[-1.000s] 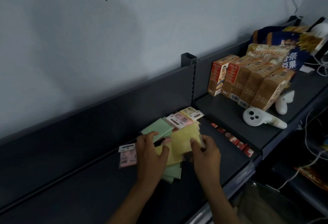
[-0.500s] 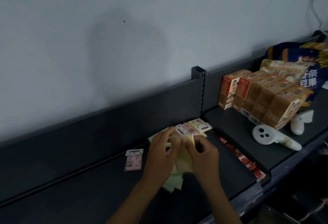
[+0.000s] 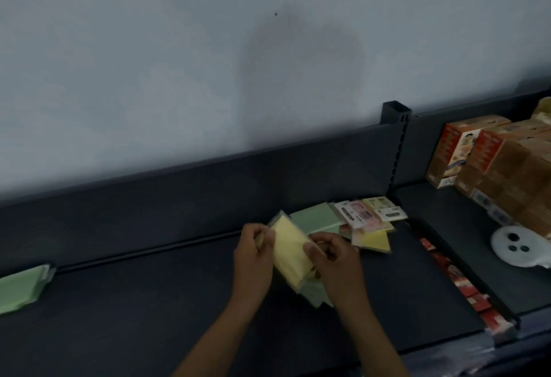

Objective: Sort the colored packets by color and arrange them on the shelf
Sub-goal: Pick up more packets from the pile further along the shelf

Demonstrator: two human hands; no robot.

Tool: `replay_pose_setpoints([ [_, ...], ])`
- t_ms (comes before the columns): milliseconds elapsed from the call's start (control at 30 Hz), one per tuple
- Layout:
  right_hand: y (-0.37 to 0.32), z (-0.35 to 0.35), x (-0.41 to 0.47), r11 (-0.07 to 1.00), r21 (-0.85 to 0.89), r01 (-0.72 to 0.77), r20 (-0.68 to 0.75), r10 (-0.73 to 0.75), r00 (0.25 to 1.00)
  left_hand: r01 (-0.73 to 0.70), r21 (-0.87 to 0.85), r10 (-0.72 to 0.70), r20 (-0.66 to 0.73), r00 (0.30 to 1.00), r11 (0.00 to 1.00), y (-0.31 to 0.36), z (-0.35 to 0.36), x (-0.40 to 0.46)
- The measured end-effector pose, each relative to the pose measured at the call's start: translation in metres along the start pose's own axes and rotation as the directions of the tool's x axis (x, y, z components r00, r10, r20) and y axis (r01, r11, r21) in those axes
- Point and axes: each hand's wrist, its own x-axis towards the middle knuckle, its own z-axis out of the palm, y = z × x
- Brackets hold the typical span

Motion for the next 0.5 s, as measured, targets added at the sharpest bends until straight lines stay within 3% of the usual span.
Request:
replay_pose_setpoints([
  [100, 0.007, 0.017, 0.0, 1.0, 0.014, -0.011, 0.012, 0.01, 1.0, 0.029, 0.016, -0.028, -0.029, 0.999, 0.999, -0.011, -0.02, -0.004],
  [233, 0.009, 0.04, -0.009, 0.996, 0.047, 0.077, -0.026, -0.076, 0.997, 0.027, 0.186, -0.036, 0.048, 0.998, 0.982, -0.031, -0.049, -0.014],
  [400, -0.004, 0.075, -0.025, 0.973, -0.021, 0.229, 0.056, -0.228, 0.972, -0.256, 0.468, 0.24, 0.094, 0.966, 0.846, -0.032, -0.078, -0.022],
  [500, -0.009, 0.096, -0.033, 0.959, -0.023, 0.281, 0.144, -0.275, 0.951, -0.253, 0.493, 0.283, 0.014, 0.959, 0.832, -0.035, -0.096, -0.024],
])
